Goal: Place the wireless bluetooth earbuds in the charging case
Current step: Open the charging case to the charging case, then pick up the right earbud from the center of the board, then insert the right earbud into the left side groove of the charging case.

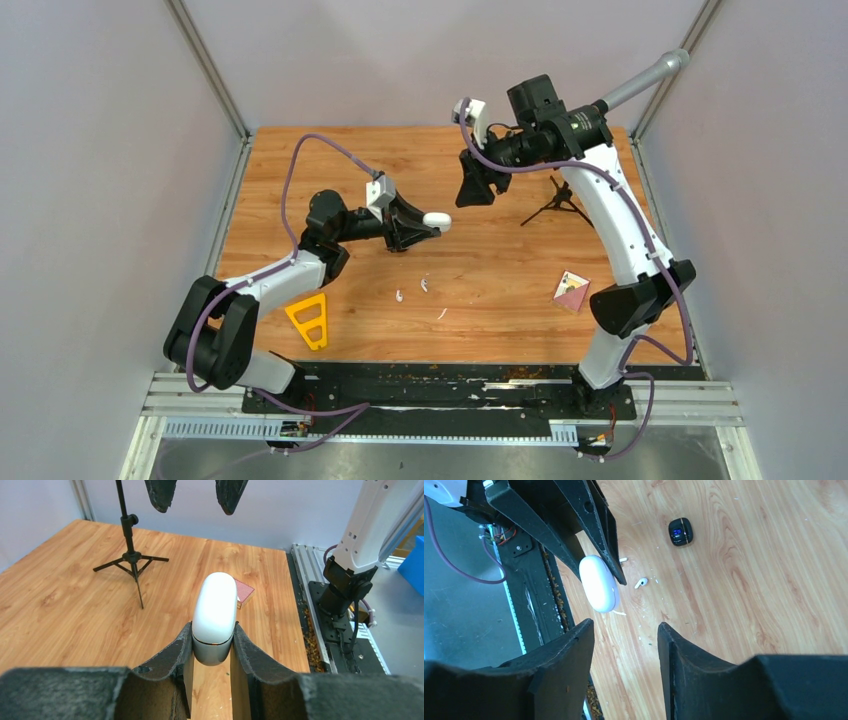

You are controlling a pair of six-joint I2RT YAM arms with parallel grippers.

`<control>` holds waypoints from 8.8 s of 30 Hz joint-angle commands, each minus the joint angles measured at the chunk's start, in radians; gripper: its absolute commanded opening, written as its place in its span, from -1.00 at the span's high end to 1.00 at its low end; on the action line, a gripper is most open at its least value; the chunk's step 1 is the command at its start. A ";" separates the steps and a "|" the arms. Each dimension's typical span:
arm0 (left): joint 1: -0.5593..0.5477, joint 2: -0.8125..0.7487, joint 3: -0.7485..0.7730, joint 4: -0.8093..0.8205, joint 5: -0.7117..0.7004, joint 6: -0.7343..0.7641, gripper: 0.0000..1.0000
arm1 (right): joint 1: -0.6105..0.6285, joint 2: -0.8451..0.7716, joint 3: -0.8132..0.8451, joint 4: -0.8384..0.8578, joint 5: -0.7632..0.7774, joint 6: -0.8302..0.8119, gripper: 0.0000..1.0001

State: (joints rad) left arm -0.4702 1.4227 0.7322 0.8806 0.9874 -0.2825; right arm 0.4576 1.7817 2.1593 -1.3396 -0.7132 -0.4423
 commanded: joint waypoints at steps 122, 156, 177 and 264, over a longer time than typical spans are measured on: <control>0.377 -0.459 0.072 -0.514 -0.157 0.037 1.00 | 0.286 0.405 -0.398 0.400 0.334 0.276 0.25; 0.376 -0.461 0.050 -0.506 -0.164 0.028 1.00 | 0.342 0.448 -0.390 0.409 0.456 0.320 0.52; 0.372 -0.344 0.078 -0.399 -0.151 0.003 1.00 | 0.203 0.041 -0.415 0.410 0.286 0.216 1.00; 0.111 -0.220 0.220 -0.195 -0.312 -0.178 1.00 | 0.380 -0.261 -0.459 1.125 0.691 0.371 1.00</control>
State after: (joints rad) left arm -0.3542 1.2358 0.9081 0.6323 0.6834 -0.4416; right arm 0.8303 1.5734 1.7142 -0.2470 -0.0551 -0.0597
